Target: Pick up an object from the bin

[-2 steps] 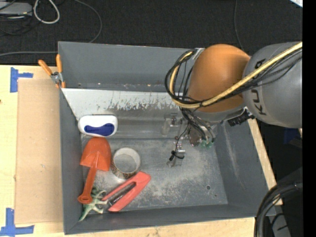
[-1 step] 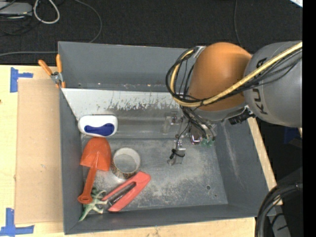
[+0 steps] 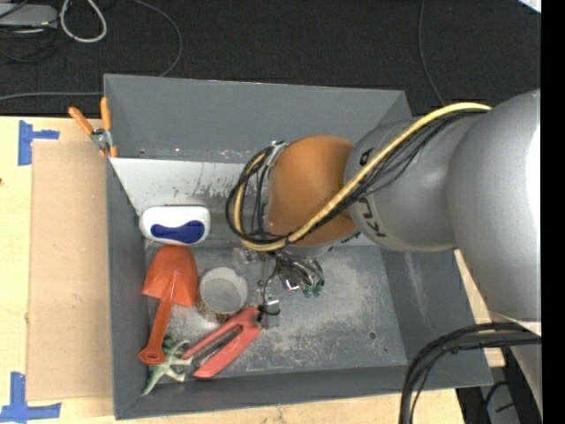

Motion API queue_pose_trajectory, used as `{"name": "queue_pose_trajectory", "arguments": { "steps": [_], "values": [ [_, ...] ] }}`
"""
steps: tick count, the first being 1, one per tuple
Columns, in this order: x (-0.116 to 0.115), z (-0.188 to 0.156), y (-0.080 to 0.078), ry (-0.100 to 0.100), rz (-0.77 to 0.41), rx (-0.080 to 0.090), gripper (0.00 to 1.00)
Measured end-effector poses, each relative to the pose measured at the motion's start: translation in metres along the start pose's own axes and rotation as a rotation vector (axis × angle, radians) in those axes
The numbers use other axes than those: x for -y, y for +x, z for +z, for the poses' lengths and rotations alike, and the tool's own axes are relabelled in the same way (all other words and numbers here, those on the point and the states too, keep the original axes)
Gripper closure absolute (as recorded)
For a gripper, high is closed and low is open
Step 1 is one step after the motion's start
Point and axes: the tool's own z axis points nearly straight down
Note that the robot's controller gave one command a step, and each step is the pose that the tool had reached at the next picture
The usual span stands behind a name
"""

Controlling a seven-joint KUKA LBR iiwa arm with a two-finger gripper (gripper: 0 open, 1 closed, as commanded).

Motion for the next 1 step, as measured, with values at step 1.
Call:
{"name": "queue_pose_trajectory", "arguments": {
  "steps": [1],
  "values": [
    [-0.0270, -0.0524, -0.0035, 0.003, -0.137, 0.010, 0.00]
  ]
}}
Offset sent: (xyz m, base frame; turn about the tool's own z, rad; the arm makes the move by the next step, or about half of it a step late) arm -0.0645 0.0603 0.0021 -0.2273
